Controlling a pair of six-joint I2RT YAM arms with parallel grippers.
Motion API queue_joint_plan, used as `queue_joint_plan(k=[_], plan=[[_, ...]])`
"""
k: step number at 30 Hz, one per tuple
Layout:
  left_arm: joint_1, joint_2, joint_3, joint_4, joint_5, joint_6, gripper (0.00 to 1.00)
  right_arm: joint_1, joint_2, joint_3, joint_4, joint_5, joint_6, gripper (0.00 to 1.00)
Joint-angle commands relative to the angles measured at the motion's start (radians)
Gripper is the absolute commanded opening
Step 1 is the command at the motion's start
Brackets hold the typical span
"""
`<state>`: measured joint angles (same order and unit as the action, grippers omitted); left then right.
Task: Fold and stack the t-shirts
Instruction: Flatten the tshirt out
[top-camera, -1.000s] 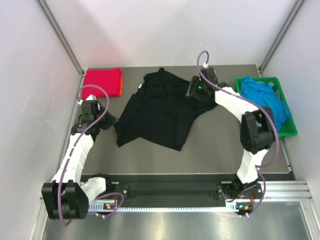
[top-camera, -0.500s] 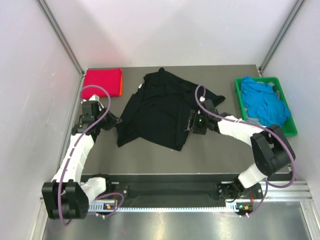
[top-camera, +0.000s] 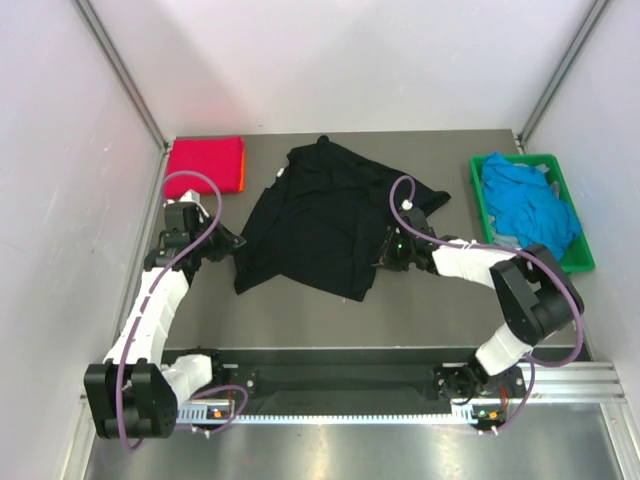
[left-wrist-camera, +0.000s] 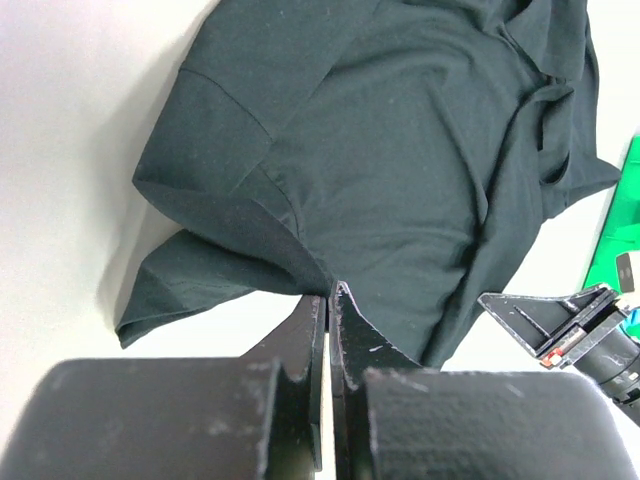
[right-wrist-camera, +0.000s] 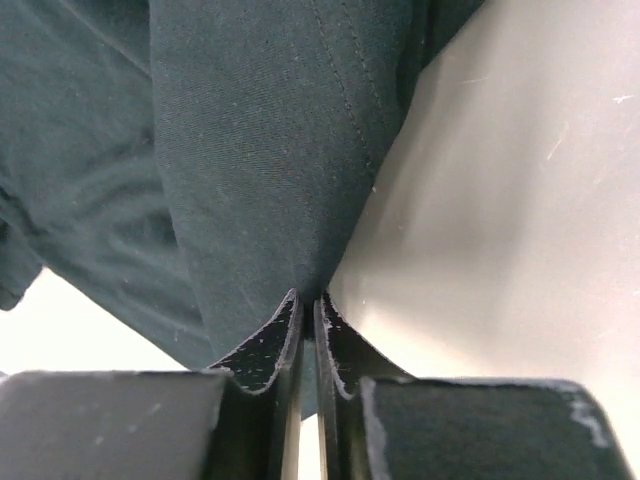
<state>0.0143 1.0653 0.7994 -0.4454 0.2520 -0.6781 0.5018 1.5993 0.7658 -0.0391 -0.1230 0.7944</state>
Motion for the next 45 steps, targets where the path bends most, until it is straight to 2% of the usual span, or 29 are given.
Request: queue_joint_plan(k=[1,8,11,18,22,27,28,31,34,36,38,45], plan=[[0.001,-0.004,-0.017,0.073,0.026,0.006,0.00,-0.002,-0.064,0.033,-0.035,0.035,-0.014,0.04],[-0.007,-0.025,-0.011,0.062,0.024,0.023,0.00,-0.031,-0.180,0.092,-0.249,0.193,-0.093,0.01],[-0.054,-0.053,-0.005,0.048,-0.048,0.038,0.00,-0.037,-0.240,0.101,-0.364,0.284,-0.110,0.03],[-0.073,-0.021,-0.008,0.070,-0.010,0.023,0.00,-0.045,-0.309,0.145,-0.565,0.385,-0.095,0.08],[-0.082,0.002,-0.012,0.065,-0.020,0.029,0.00,-0.045,-0.318,0.168,-0.579,0.401,-0.083,0.10],[-0.082,-0.004,0.033,-0.031,-0.158,0.084,0.00,-0.054,-0.274,0.211,-0.611,0.424,-0.064,0.15],[-0.082,-0.011,0.049,-0.042,-0.181,0.092,0.00,-0.054,-0.272,0.211,-0.610,0.422,-0.064,0.14],[-0.096,-0.041,0.087,-0.068,-0.243,0.115,0.00,-0.055,-0.286,0.198,-0.587,0.413,-0.064,0.04],[-0.117,-0.031,0.132,-0.104,-0.293,0.121,0.00,-0.055,-0.305,0.182,-0.559,0.407,-0.069,0.02],[-0.131,-0.030,0.136,-0.108,-0.295,0.121,0.00,-0.057,-0.305,0.161,-0.542,0.395,-0.069,0.05],[-0.137,-0.027,0.136,-0.111,-0.322,0.129,0.00,-0.065,-0.280,0.142,-0.542,0.378,-0.067,0.15],[-0.146,-0.031,0.248,-0.208,-0.563,0.186,0.00,-0.141,-0.257,0.046,-0.469,0.284,-0.046,0.42]])
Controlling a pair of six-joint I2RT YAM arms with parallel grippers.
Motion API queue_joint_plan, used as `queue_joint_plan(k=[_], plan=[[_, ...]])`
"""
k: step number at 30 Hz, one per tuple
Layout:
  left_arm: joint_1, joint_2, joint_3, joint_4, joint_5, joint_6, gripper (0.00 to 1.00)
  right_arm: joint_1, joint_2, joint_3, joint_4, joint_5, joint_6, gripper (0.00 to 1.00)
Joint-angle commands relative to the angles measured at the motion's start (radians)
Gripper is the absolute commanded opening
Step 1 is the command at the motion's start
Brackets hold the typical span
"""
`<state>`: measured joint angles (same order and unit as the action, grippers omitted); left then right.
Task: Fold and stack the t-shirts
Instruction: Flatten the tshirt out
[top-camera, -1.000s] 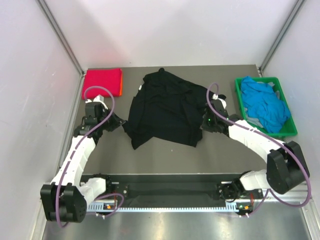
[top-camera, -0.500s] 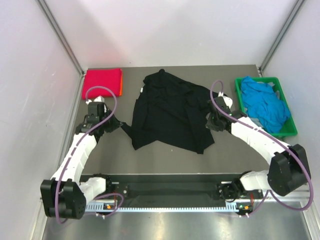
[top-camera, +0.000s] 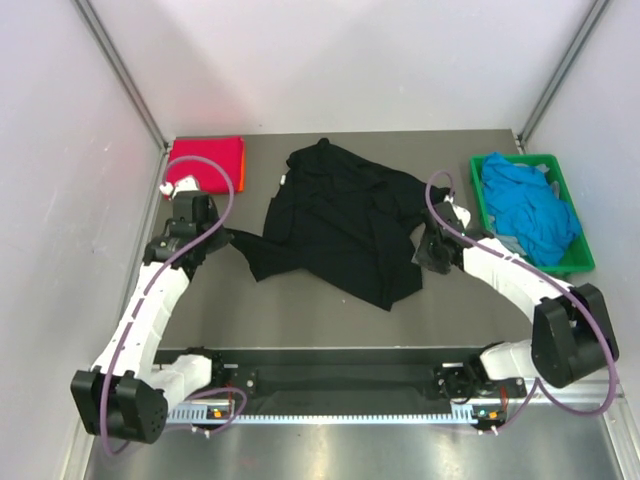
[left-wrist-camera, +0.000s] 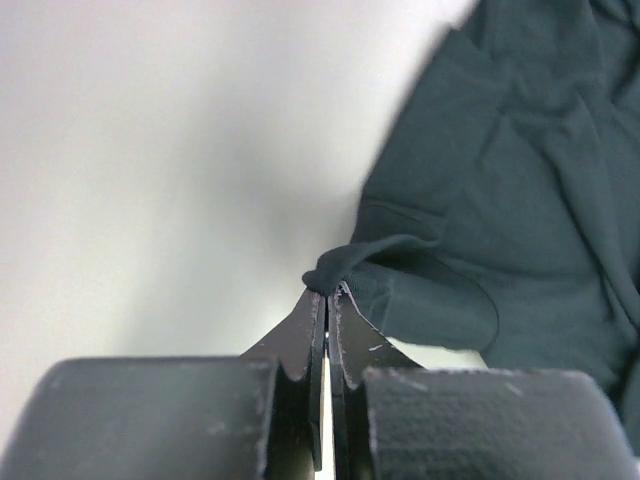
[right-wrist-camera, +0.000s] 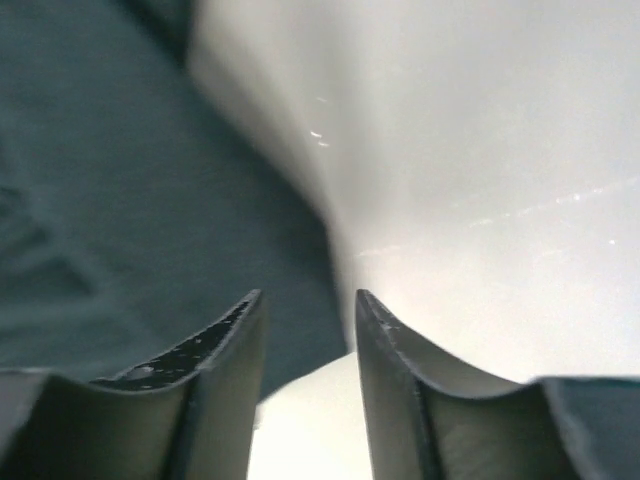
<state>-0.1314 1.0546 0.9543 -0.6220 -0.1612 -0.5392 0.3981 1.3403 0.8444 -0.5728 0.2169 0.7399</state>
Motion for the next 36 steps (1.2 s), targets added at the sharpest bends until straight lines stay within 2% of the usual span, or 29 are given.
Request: queue_joint_plan(k=[1,6,9,16,19,25,27,29,30,31,32,34,36], plan=[[-0.001,-0.018,0.104,-0.036,-0.171,0.053,0.00,-0.051,0.006,-0.045,0.112,-0.085,0.001,0.43],[-0.001,0.001,0.147,-0.039,-0.300,0.065,0.00,-0.084,0.040,-0.080,0.217,-0.214,-0.080,0.46],[-0.001,-0.001,0.156,-0.025,-0.304,0.059,0.00,-0.084,0.048,-0.110,0.292,-0.290,-0.141,0.46],[-0.001,0.013,0.132,0.020,-0.177,0.021,0.00,-0.082,0.108,-0.146,0.379,-0.445,-0.260,0.44],[0.001,0.018,0.109,0.042,-0.112,0.004,0.00,-0.084,0.109,-0.168,0.390,-0.447,-0.266,0.44],[-0.001,0.036,0.098,0.042,-0.074,-0.004,0.00,-0.084,0.086,-0.209,0.398,-0.447,-0.260,0.43],[-0.001,0.027,0.095,0.042,-0.070,-0.005,0.00,-0.084,0.059,-0.217,0.386,-0.450,-0.255,0.40],[0.000,0.022,0.092,0.042,-0.066,-0.005,0.00,-0.082,0.042,-0.211,0.355,-0.442,-0.254,0.32],[-0.001,0.022,0.090,0.045,-0.057,-0.005,0.00,-0.082,0.024,-0.206,0.341,-0.435,-0.248,0.26],[-0.001,0.018,0.090,0.050,-0.051,-0.008,0.00,-0.084,0.013,-0.182,0.318,-0.420,-0.243,0.10],[-0.001,0.018,0.095,0.050,-0.049,-0.010,0.00,-0.084,-0.010,-0.165,0.270,-0.407,-0.238,0.02],[-0.001,0.021,0.107,0.047,-0.060,-0.005,0.00,-0.088,-0.041,-0.104,0.196,-0.314,-0.195,0.00],[-0.001,0.024,0.132,0.025,-0.101,0.004,0.00,-0.102,-0.073,-0.059,0.032,-0.190,-0.113,0.00]])
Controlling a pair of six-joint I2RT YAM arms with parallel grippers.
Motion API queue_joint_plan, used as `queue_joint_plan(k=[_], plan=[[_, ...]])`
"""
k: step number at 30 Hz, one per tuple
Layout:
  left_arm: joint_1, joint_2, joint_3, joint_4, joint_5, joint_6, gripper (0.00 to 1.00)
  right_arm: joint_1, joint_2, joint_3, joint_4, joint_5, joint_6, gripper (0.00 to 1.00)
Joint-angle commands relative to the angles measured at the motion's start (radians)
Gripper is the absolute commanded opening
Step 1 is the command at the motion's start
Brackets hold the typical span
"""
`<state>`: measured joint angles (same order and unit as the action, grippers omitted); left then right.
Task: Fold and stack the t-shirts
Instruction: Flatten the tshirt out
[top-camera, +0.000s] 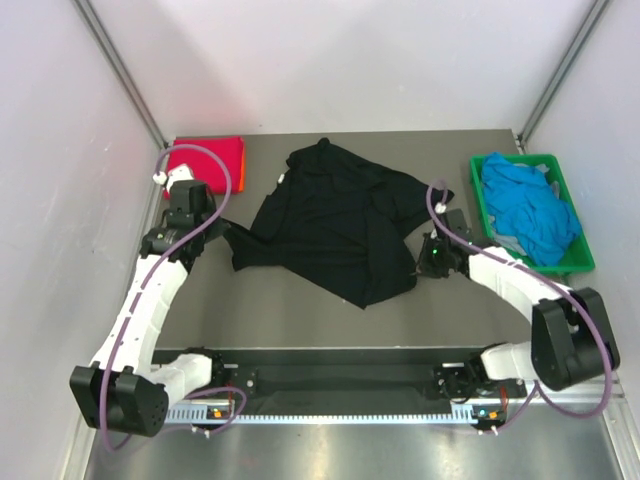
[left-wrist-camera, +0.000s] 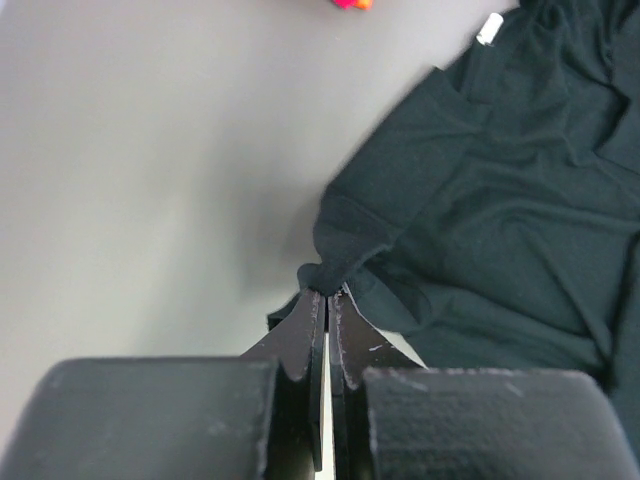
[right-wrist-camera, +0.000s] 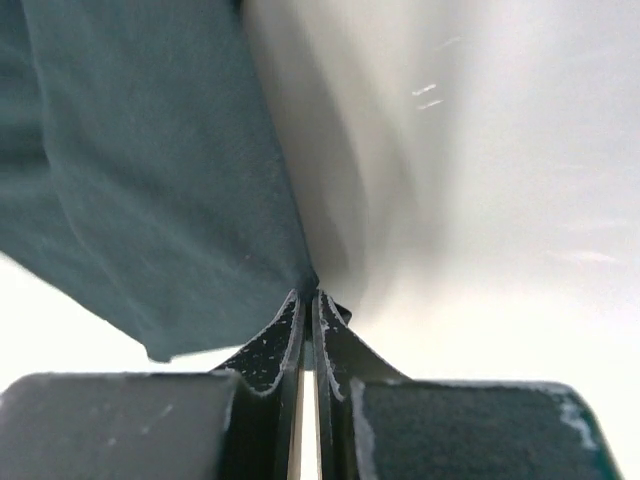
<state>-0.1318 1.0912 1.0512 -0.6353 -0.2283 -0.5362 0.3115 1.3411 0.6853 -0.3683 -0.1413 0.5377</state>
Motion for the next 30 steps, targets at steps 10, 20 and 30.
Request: queue_joint_plan(k=[10,20,30], plan=[[0.000,-0.025,-0.032,0.120,0.138,-0.039,0.00,-0.204,-0.025,0.086,-0.267,0.295,0.137,0.03],[-0.002,-0.047,-0.197,0.181,0.267,-0.081,0.00,-0.244,-0.016,0.257,-0.495,0.313,0.327,0.45],[-0.002,-0.076,-0.211,0.203,0.317,-0.071,0.00,-0.235,-0.070,0.026,-0.300,0.135,0.651,0.41]])
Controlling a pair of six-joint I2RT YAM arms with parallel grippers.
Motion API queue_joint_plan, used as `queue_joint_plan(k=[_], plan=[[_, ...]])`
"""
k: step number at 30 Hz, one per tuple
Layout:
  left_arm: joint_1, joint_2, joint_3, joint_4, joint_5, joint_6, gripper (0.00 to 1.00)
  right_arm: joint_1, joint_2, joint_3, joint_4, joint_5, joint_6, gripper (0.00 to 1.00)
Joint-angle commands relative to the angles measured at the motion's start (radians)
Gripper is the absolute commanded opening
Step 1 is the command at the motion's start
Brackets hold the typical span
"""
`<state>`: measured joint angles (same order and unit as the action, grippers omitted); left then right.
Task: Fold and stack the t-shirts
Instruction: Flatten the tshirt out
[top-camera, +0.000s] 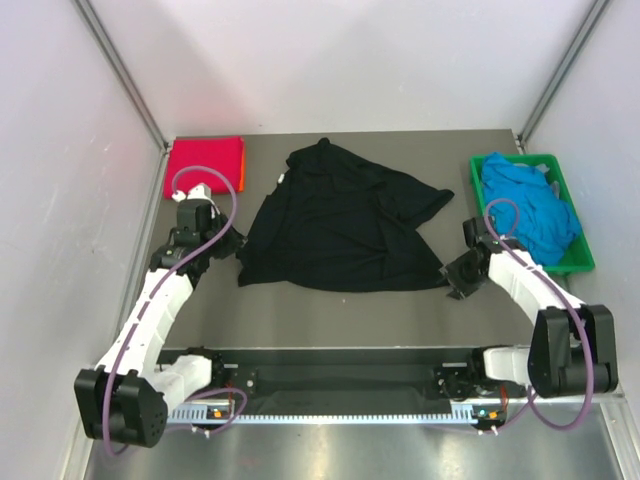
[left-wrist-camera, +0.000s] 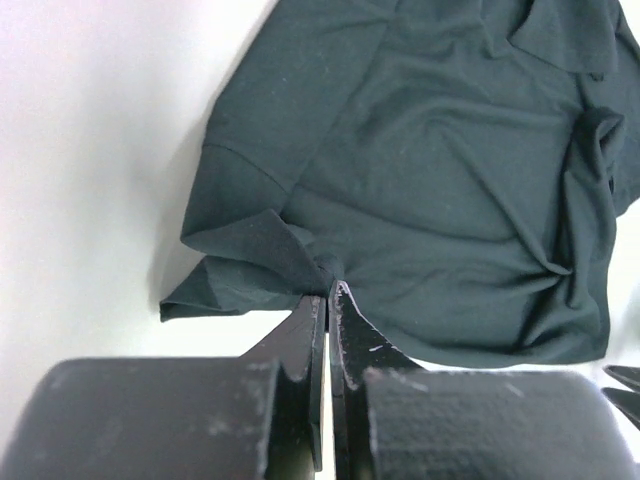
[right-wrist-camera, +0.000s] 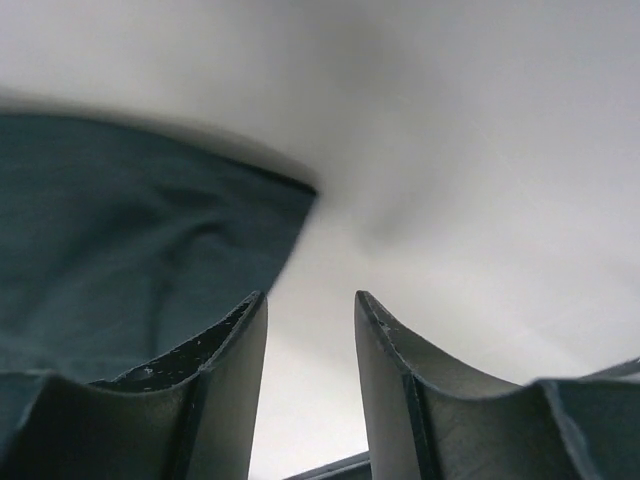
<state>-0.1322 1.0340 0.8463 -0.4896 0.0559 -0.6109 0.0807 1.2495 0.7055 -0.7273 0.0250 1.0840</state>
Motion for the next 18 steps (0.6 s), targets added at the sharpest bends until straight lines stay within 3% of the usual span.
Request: queue_joint_plan(k=[1,18], plan=[[-0.001,-0.018,-0.006,0.059,0.039,0.008,0.00,-0.004,0.030,0.009,0.057,0.005,0.109,0.41],[-0.001,-0.017,0.007,0.055,0.016,0.000,0.00,-0.004,0.160,0.029,0.048,0.104,0.214,0.38]])
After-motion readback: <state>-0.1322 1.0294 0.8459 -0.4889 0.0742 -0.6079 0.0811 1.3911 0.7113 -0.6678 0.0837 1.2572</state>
